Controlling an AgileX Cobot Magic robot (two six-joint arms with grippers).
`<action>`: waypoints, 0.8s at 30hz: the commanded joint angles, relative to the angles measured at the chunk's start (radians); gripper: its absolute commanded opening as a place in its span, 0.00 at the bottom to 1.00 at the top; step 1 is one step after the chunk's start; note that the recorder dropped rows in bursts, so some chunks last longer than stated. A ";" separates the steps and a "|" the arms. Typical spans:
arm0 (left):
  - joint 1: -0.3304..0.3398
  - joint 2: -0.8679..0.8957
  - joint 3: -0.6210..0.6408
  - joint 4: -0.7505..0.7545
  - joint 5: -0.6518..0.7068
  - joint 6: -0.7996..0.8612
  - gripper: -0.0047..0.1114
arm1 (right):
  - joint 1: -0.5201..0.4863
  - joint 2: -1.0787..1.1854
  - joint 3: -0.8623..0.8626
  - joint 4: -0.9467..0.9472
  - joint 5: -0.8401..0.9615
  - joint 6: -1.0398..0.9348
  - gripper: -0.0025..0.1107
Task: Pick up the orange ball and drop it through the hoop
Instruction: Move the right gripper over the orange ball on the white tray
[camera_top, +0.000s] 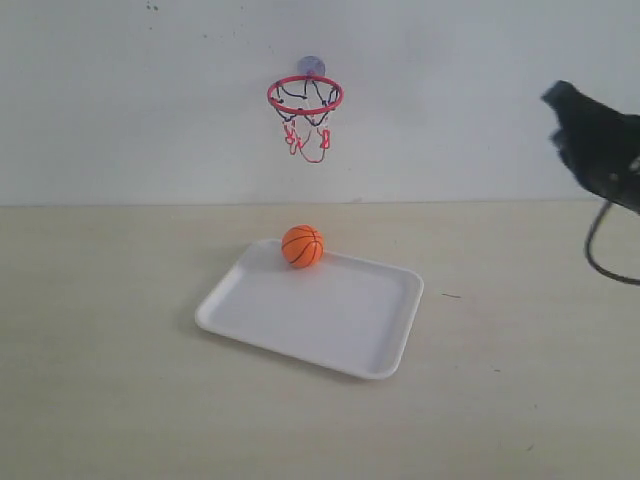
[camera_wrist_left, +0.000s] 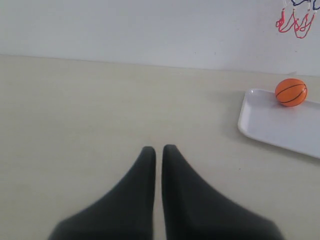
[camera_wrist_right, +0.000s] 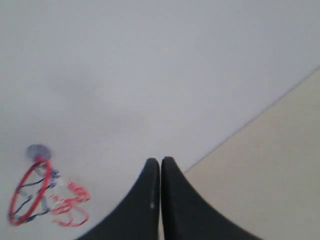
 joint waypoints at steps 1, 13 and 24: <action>0.003 -0.004 0.004 -0.007 -0.014 -0.007 0.08 | 0.004 0.238 -0.365 -1.146 -0.041 0.744 0.02; 0.003 -0.004 0.004 -0.007 -0.012 -0.007 0.08 | 0.129 0.521 -0.884 -1.761 -0.129 1.197 0.02; 0.003 -0.004 0.004 -0.007 -0.012 -0.007 0.08 | 0.151 0.421 -0.841 -1.761 -0.059 0.389 0.02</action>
